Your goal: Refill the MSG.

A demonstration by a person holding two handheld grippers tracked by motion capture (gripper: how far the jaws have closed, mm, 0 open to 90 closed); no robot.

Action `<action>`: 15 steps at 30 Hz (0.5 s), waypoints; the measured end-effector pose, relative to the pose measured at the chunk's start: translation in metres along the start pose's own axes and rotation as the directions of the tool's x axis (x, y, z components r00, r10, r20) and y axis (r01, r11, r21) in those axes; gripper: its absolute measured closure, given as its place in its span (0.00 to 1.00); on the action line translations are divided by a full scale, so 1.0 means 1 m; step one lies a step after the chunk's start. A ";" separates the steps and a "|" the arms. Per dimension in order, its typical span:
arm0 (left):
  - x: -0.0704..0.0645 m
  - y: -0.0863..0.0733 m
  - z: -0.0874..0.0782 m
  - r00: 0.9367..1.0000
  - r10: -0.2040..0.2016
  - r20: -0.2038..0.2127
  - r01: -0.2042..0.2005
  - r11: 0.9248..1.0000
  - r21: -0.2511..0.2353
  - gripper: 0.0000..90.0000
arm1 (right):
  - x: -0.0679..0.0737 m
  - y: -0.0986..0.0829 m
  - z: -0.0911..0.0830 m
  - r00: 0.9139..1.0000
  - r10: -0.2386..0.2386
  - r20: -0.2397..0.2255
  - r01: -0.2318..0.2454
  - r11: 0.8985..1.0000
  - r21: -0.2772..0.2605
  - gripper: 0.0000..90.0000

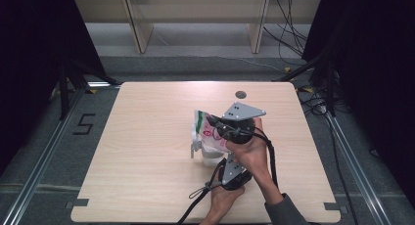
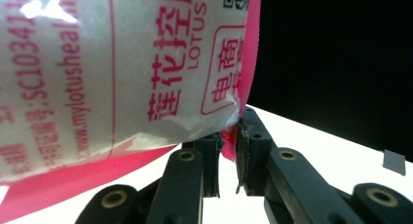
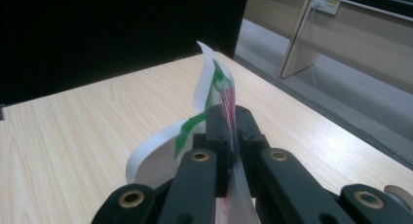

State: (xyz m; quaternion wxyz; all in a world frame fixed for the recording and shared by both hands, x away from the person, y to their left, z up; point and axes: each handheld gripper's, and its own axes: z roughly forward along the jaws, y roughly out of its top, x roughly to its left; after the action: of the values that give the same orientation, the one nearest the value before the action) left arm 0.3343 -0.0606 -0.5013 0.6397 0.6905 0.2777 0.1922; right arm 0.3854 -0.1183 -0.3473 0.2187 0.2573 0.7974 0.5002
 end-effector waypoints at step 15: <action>0.000 0.001 0.000 1.000 0.007 0.004 -0.007 1.000 0.005 0.89 | 0.000 0.001 0.001 1.000 0.004 0.011 -0.004 1.000 0.001 0.98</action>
State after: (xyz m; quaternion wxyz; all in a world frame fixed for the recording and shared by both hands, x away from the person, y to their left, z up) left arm 0.3341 -0.0604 -0.5000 0.6380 0.6932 0.2746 0.1925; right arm 0.3859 -0.1172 -0.3473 0.2218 0.2617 0.7960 0.4987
